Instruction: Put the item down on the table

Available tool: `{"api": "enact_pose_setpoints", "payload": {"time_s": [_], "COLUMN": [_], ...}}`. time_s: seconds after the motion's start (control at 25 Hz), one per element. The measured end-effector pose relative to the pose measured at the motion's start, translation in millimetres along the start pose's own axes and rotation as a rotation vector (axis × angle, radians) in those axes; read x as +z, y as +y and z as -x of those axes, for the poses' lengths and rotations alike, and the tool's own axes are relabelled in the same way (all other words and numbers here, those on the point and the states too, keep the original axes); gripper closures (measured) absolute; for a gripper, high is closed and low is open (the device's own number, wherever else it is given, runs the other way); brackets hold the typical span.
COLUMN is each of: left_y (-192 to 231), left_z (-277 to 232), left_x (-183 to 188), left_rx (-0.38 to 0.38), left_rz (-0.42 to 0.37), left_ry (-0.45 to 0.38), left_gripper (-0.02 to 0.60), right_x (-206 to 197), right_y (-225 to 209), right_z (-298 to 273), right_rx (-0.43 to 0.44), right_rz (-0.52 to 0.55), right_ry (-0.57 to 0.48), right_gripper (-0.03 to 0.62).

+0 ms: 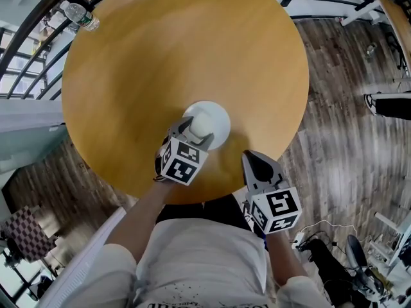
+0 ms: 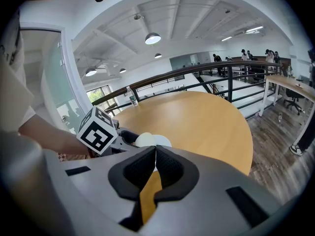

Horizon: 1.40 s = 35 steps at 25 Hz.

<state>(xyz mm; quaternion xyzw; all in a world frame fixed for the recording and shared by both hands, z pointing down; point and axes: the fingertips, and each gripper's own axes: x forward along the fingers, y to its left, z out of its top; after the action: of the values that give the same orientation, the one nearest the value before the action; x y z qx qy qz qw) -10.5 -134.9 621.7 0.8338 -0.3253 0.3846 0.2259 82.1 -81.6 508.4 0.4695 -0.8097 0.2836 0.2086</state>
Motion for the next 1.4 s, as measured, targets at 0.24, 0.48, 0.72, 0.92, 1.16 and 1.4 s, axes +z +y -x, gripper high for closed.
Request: {"api": "enact_pose_setpoints", "payload": {"time_s": [0.24, 0.48, 0.72, 0.92, 1.16, 1.4], "left_y": [0.1, 1.5, 4.0, 6.4, 4.5, 6.8], "left_z": [-12.4, -20.2, -22.3, -21.8, -24.3, -25.3], "left_x": [-2.1, -5.5, -7.9, -6.5, -5.7, -8.2], "left_rx": [0.008, 0.008, 0.008, 0.012, 0.016, 0.029], "left_rz": [-0.024, -0.024, -0.021, -0.025, -0.031, -0.040], "left_ry": [0.029, 0.048, 0.059, 0.065, 0.074, 0.088], "left_gripper": [0.273, 0.273, 0.273, 0.273, 0.273, 0.273], "right_x": [1.1, -1.5, -2.7, 0.1, -0.2, -2.2], "right_y": [-6.7, -10.5, -11.8, -10.6, -11.4, -10.4], "right_z": [-2.3, -6.6, -8.9, -12.1, -13.0, -12.4], "right_rx": [0.001, 0.006, 0.006, 0.011, 0.019, 0.019], "right_rz": [-0.004, -0.014, -0.021, -0.020, -0.019, -0.018], "right_ry": [0.002, 0.007, 0.015, 0.016, 0.015, 0.016], "right_gripper": [0.569, 0.569, 0.569, 0.569, 0.569, 0.569]}}
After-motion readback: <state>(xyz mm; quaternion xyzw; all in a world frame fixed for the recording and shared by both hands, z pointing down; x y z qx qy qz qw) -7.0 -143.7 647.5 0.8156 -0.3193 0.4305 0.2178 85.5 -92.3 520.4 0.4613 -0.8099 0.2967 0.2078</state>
